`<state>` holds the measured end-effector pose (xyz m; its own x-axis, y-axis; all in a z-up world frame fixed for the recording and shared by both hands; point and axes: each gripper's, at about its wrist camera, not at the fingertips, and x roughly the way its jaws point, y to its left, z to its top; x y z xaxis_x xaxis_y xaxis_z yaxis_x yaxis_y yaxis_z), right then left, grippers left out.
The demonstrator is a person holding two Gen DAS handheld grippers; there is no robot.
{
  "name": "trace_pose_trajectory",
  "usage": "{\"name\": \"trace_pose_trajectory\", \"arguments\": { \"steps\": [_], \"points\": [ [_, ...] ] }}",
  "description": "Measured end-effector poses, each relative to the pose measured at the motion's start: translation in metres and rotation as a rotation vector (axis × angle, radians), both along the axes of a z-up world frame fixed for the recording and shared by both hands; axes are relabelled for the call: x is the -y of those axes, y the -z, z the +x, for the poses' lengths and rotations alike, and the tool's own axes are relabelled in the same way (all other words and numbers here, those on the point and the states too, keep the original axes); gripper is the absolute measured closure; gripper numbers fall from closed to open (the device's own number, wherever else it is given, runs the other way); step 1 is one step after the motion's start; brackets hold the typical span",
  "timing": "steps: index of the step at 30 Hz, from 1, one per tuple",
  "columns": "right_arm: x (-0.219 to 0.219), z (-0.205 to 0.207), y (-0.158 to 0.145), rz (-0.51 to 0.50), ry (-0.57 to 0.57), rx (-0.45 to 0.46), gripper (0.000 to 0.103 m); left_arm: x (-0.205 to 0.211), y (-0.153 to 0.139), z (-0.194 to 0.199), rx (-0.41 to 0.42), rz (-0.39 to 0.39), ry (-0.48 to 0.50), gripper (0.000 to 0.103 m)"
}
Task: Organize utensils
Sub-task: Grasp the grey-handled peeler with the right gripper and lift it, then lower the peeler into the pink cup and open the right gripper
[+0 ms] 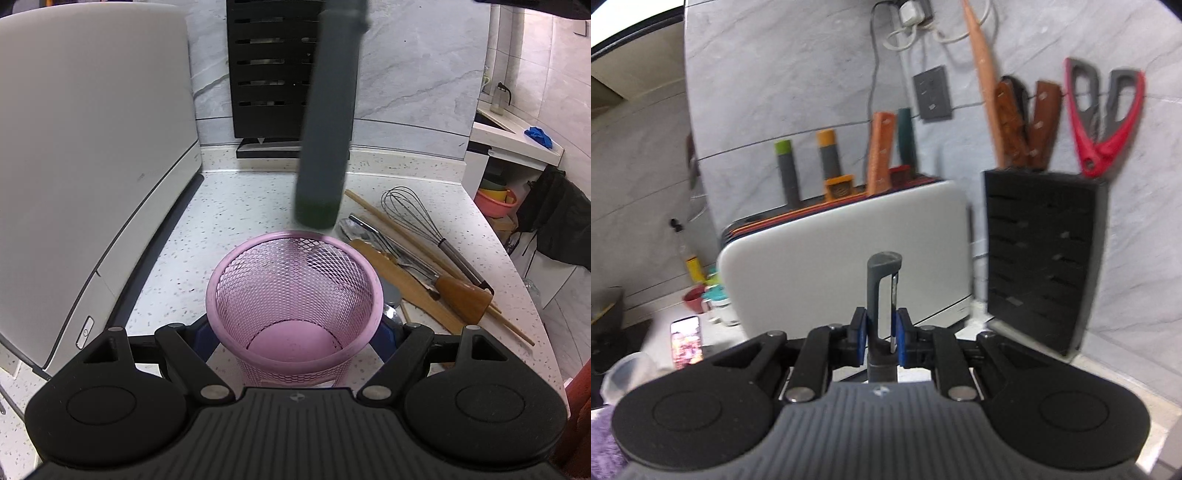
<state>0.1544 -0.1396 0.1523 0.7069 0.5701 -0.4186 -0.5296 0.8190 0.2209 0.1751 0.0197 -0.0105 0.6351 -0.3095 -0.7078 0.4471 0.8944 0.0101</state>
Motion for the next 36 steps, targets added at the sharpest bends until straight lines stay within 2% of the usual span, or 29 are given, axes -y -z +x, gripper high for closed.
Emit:
{"name": "trace_pose_trajectory", "arguments": {
  "steps": [5,19,33,36],
  "points": [
    [-0.014,0.006,0.020,-0.019,-0.049,-0.065,0.089,0.003,0.001,0.000,0.002,0.000,0.007,0.010],
    [-0.039,0.024,0.080,-0.120,-0.081,-0.168,0.089,0.003,0.002,0.001,0.004,-0.005,0.017,0.010],
    [-0.030,0.032,0.086,-0.101,-0.039,-0.210,0.087,0.004,0.002,0.001,0.006,-0.002,0.014,0.010],
    [-0.028,0.033,0.086,-0.099,-0.037,-0.219,0.082,0.005,0.002,0.001,0.006,-0.002,0.013,0.010]
  ]
}}
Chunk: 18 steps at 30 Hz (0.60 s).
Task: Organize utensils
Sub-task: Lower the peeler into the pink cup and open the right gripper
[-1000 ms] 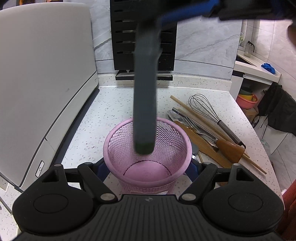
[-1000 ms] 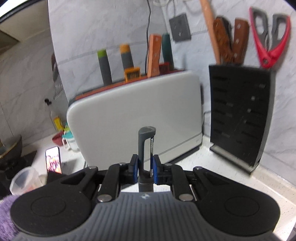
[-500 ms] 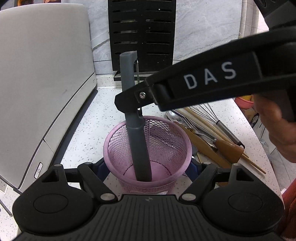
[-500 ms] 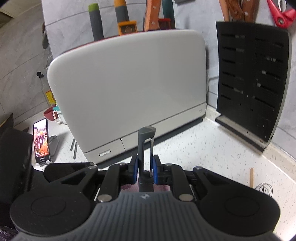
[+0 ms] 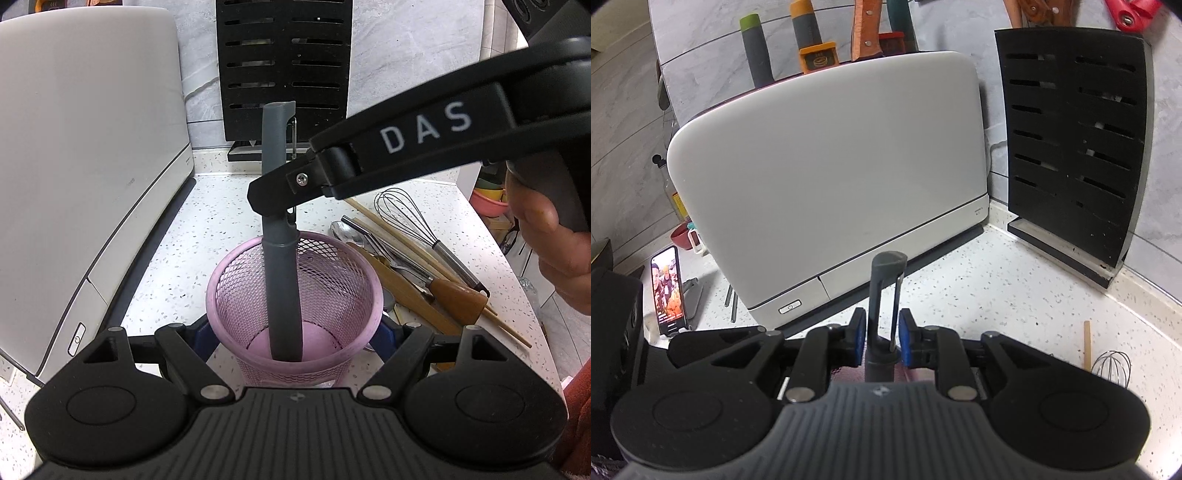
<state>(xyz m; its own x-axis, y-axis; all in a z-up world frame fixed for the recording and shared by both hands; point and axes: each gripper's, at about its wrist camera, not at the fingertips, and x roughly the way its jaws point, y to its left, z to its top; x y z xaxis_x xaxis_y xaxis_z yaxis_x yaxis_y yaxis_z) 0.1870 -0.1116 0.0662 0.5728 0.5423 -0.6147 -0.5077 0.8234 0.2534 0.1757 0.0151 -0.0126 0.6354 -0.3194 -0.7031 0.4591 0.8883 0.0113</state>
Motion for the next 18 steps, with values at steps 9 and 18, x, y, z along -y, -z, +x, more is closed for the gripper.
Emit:
{"name": "trace_pose_trajectory", "arguments": {
  "steps": [9,18],
  "points": [
    [0.009,-0.004,-0.011,0.005,0.020,0.010,0.068,0.000,0.000,0.000,0.001,0.002,0.000,0.010],
    [0.029,-0.012,-0.039,0.009,0.081,0.060,0.055,-0.001,-0.001,0.001,-0.001,0.003,0.002,0.010]
  ]
}}
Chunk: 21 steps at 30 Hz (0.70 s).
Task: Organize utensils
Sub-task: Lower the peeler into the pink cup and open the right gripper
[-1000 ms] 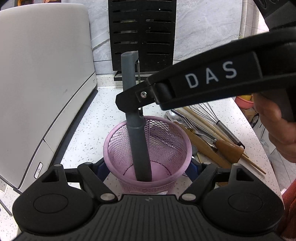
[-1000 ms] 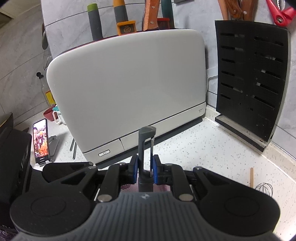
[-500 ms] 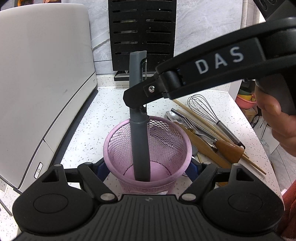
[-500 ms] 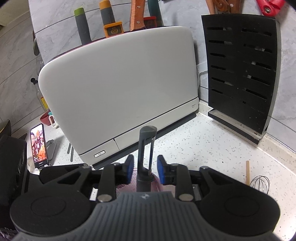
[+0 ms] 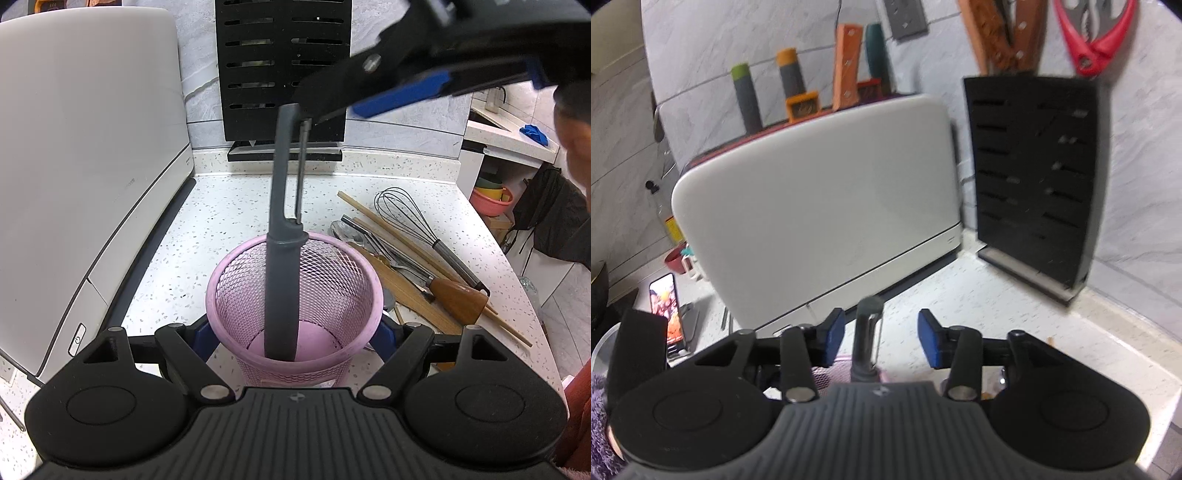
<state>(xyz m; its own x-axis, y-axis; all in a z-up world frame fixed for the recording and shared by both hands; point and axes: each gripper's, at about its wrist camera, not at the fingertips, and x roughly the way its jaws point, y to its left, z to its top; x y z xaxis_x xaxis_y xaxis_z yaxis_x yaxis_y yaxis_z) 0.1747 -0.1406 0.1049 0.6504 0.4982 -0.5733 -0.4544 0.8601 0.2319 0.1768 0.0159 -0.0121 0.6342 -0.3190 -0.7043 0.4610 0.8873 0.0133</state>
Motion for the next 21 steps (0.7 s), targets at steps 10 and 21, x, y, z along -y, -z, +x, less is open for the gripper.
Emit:
{"name": "trace_pose_trajectory", "arguments": {
  "steps": [10,21],
  "points": [
    [0.023,0.009,0.009,-0.054,0.047,-0.107,0.048,-0.004,0.000,-0.003,-0.002,-0.002,0.001,0.010],
    [0.033,0.008,0.033,-0.122,0.024,-0.198,0.058,-0.007,0.000,-0.002,-0.003,-0.005,0.000,0.010]
  ]
}}
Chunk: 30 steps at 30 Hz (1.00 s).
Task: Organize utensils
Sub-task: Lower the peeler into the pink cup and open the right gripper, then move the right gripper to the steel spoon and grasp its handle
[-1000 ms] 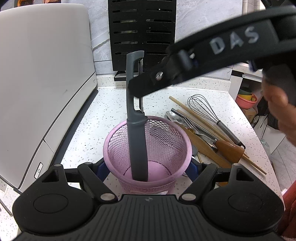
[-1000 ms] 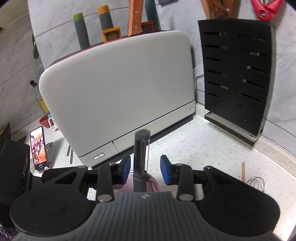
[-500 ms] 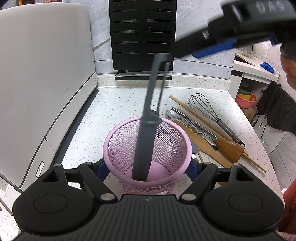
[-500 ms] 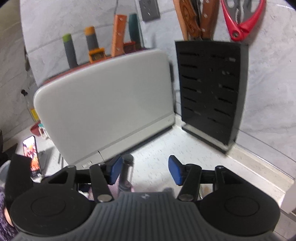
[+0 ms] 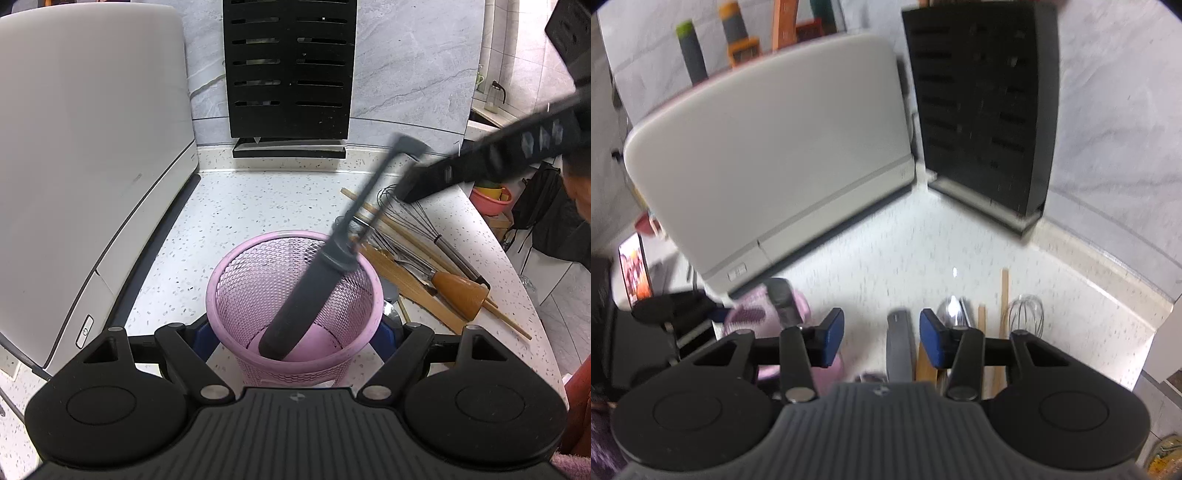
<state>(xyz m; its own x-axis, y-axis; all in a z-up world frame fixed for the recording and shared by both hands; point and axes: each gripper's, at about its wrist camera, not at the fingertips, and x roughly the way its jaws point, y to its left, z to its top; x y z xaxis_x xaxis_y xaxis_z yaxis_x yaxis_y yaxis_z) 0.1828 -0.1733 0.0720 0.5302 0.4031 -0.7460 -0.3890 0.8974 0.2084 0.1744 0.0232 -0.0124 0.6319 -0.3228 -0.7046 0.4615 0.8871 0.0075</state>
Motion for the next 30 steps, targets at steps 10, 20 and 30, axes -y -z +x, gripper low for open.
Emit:
{"name": "trace_pose_trajectory", "arguments": {
  "steps": [10,20,30],
  "points": [
    [-0.030,0.002,0.060,-0.107,-0.114,-0.222,0.069,-0.003,-0.001,0.000,0.002,-0.006,0.004,0.010],
    [-0.048,0.004,0.077,-0.137,-0.127,-0.258,0.057,-0.004,-0.001,-0.002,0.007,-0.009,0.010,0.010],
    [-0.063,0.002,0.084,-0.219,-0.133,-0.228,0.056,-0.005,0.000,-0.002,0.009,-0.013,0.014,0.010]
  ]
}}
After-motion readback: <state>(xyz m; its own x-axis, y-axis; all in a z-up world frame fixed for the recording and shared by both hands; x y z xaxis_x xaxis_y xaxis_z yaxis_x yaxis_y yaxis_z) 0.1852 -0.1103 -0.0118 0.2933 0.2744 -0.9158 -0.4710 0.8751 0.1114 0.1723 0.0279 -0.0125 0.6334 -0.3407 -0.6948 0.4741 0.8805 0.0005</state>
